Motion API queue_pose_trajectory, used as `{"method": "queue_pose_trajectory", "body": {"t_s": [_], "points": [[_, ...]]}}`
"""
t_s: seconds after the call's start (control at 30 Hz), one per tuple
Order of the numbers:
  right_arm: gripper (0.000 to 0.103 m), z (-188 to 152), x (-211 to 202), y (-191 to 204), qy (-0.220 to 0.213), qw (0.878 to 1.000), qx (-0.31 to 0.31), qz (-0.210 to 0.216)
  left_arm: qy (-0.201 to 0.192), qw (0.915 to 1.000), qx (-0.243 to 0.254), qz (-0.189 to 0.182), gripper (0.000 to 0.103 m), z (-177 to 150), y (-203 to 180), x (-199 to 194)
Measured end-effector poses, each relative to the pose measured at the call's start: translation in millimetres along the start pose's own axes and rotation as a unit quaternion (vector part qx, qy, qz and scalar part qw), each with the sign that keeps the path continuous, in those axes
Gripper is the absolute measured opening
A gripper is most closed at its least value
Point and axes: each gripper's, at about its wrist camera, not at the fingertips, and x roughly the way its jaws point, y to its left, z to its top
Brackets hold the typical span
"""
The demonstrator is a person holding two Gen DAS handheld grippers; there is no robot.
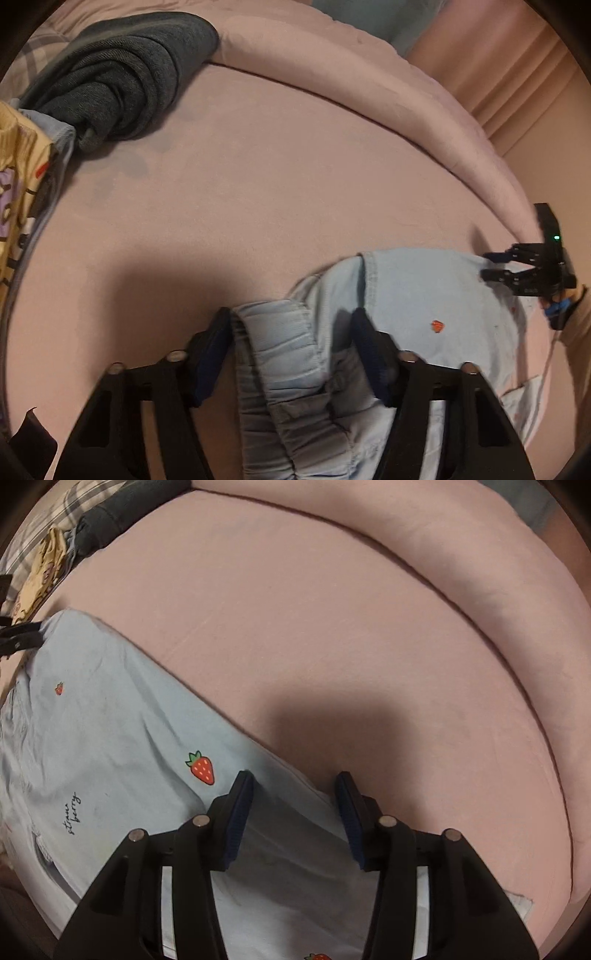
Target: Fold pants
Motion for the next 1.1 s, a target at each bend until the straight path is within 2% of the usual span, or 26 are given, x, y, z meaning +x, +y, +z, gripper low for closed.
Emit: {"method": "queue_pose_trajectory", "body": {"t_s": [0.03,0.07,0.1,0.17,0.2,0.27,0.4,0.47,0.57,0.63,0.77,0.83,0.87,0.9,0.93,1.03,1.1], "points": [[0.045,6.4,-0.4,8.3,0.007,1.000,-0.003,0.001,0.000,1.0000,0.003,0.008,0.048,-2.7,-1.7,-0.6],[0.040,5.5,1.1,-2.6,0.010,1.000,-0.008,-0.002,-0.003,1.0000,0.004,0.009,0.047,-3.5,-1.5,-2.4],[0.028,5.6,3.3,-3.0,0.013,1.000,-0.022,-0.011,-0.004,1.0000,0.005,0.008,0.044,-4.0,-1.4,-3.4],[0.013,-2.9,-2.6,12.5,0.011,0.997,-0.063,-0.041,-0.008,0.9997,0.018,0.016,0.038,-5.1,-6.0,-6.1],[0.008,-3.7,-5.5,22.8,0.010,0.995,-0.079,-0.061,-0.010,0.9994,0.024,0.023,0.034,-5.2,-9.0,-6.7],[0.005,-5.8,-12.5,35.6,0.004,0.992,-0.089,-0.084,-0.023,0.9978,0.046,0.042,0.030,-5.9,-19.3,-9.5],[0.003,-26.1,-43.3,55.1,-0.029,0.987,-0.089,-0.129,-0.055,0.9950,0.061,0.057,0.028,-8.1,-30.6,-29.8],[0.003,-30.9,-61.2,69.7,-0.050,0.985,-0.082,-0.145,-0.084,0.9933,0.064,0.047,0.028,-11.6,-33.5,-51.0],[0.003,-56.3,-100.3,95.7,-0.095,0.978,-0.081,-0.169,-0.119,0.9888,0.079,0.042,0.028,-22.1,-38.3,-78.4],[0.003,-93.0,-112.6,104.8,-0.119,0.974,-0.073,-0.180,-0.140,0.9846,0.094,0.048,0.028,-30.3,-49.3,-93.9],[0.003,-139.9,-163.0,139.1,-0.169,0.962,-0.073,-0.203,-0.183,0.9752,0.117,0.041,0.028,-56.9,-64.2,-130.4],[0.003,-167.4,-170.4,127.6,-0.183,0.957,-0.071,-0.212,-0.207,0.9694,0.127,0.038,0.028,-70.6,-70.3,-144.1],[0.003,-182.8,-181.0,137.9,-0.191,0.955,-0.071,-0.214,-0.222,0.9658,0.130,0.032,0.028,-85.6,-70.8,-154.5],[0.003,-199.3,-185.9,116.1,-0.195,0.954,-0.073,-0.213,-0.231,0.9636,0.131,0.029,0.028,-97.1,-71.1,-160.0],[0.003,-229.2,-178.3,107.7,-0.199,0.952,-0.075,-0.219,-0.235,0.9626,0.131,0.028,0.028,-102.4,-72.0,-160.4],[0.003,-273.6,-167.1,136.8,-0.198,0.952,-0.085,-0.217,-0.254,0.9564,0.139,0.034,0.028,-141.2,-67.0,-164.9],[0.004,-299.0,-159.9,161.0,-0.191,0.954,-0.097,-0.208,-0.257,0.9560,0.134,0.044,0.028,-166.5,-59.4,-159.9]]}}
